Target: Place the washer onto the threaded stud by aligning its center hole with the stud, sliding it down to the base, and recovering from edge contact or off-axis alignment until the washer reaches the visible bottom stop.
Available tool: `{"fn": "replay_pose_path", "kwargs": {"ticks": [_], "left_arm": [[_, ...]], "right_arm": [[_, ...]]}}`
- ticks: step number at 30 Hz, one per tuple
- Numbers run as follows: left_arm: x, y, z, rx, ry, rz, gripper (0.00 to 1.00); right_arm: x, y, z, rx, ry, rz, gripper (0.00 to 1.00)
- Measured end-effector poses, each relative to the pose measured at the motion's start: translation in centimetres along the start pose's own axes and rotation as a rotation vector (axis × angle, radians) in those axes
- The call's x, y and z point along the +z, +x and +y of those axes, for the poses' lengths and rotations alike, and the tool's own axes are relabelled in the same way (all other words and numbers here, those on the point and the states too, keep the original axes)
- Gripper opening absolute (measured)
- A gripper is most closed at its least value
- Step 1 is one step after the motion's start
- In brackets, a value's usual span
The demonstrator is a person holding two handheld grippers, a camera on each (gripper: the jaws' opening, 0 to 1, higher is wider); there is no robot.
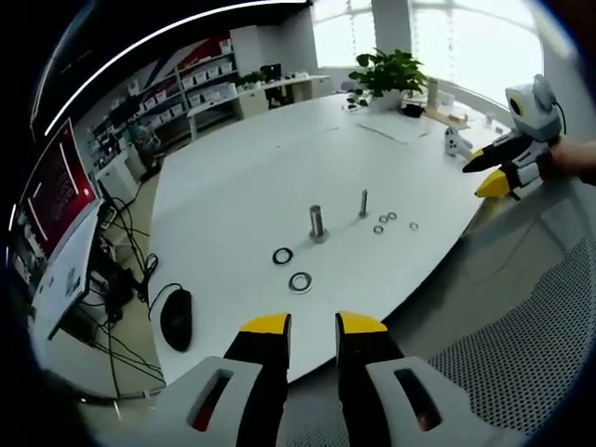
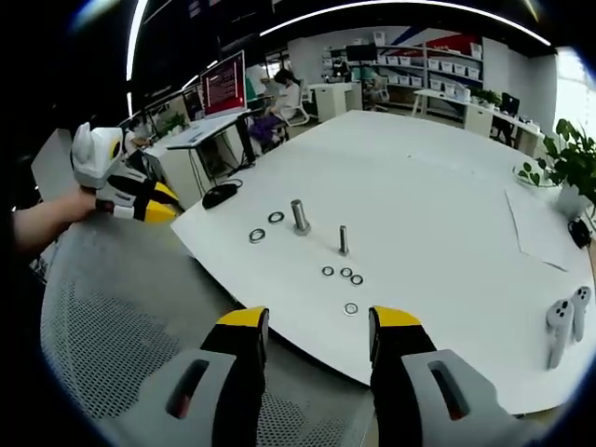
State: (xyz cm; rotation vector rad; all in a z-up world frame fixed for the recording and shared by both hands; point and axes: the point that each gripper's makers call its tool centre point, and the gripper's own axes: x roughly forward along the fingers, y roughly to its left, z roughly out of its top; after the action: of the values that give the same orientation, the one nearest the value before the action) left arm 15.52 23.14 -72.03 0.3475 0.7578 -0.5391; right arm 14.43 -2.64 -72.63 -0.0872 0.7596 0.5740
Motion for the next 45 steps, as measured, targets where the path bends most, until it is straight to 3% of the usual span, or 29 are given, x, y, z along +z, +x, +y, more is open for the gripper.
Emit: {"fn": "replay_pose_path", "kwargs": {"ticks": [26,45], "left_arm": [[-0.46,0.13,0.11,0.008,0.004,0.022,0.17],[-0.67,0.22,-0.03,0.004,0.01,0.033,0.17]], "right_arm": [[-0.51,0.1,0.0,-0.005,-0.018,0.03,0.45],[-0.23,0.03,0.1,0.004,-0.002,0.011,0.45]]}}
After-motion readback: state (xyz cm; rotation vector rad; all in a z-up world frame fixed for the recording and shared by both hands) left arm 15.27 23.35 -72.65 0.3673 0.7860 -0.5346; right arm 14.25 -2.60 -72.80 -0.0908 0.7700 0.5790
